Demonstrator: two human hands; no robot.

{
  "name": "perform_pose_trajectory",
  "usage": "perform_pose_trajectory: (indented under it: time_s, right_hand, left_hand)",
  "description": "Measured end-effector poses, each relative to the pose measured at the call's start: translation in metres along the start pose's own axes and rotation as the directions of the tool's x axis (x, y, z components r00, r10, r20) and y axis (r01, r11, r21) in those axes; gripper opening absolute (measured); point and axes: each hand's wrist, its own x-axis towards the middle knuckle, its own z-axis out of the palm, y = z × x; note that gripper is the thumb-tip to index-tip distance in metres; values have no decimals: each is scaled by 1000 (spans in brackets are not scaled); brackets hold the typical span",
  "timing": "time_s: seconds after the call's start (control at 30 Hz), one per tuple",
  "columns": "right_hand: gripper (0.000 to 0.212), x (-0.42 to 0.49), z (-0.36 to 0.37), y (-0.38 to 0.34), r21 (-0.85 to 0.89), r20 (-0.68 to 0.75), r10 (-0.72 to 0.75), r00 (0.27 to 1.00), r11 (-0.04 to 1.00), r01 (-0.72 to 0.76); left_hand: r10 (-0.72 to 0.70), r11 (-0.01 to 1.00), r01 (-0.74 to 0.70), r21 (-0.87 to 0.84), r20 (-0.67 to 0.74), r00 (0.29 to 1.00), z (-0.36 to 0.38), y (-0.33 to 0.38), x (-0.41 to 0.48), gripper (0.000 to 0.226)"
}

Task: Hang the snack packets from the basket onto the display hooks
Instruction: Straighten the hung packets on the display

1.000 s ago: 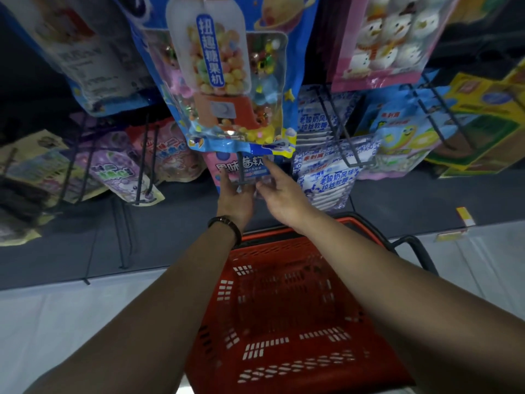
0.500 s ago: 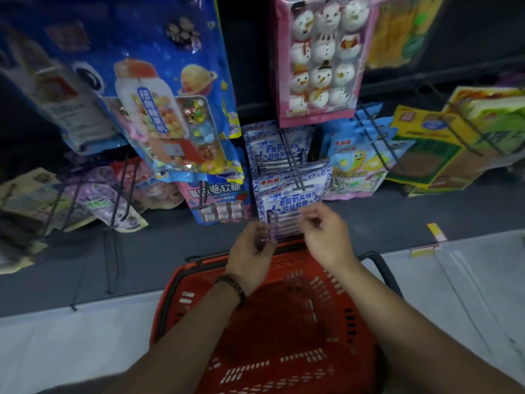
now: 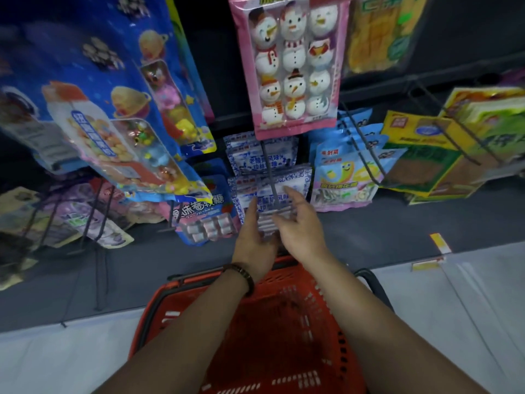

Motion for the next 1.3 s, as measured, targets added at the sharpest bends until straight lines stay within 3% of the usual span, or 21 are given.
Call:
perform_pose_trajectory:
  time_s: [0.2,0.3,0.4,0.6,0.87,1.03,1.3]
  right_hand:
    - [79,21,-2,-6,103,48,23,999,994,-28]
    - [84,28,-3,-5,113,56,7,998,993,-13]
    - [79,34,-3,-5,149,70,12,997,989,-22]
    - [68,40,3,1,134,101,11,995,991,-25]
    - [57,-7,-3,13,-180,168,-34,985,982,64]
    - [45,-57,-4,2,-357,206,-79,975,922,149]
    - [23,-127,15,-55,-226,68,-235,970,943,244]
  left_hand:
    - [-4,1000,4,18,-1,1000,2,-2,39,104]
    - [31,993,-26,116,-40,999,-1,9,49,100]
    - [20,986,-11,168,-53,998,-2,15,58,99]
    - [-15,993,17,115,-25,1000,-4,15,67,103]
    - [-52,983,52,175,-5,999,-21,24,23,76]
    - [36,984,-37,175,7,999,-46,28,-36,32]
    - [358,930,-338,145,-153,921,-116,55,-128,18]
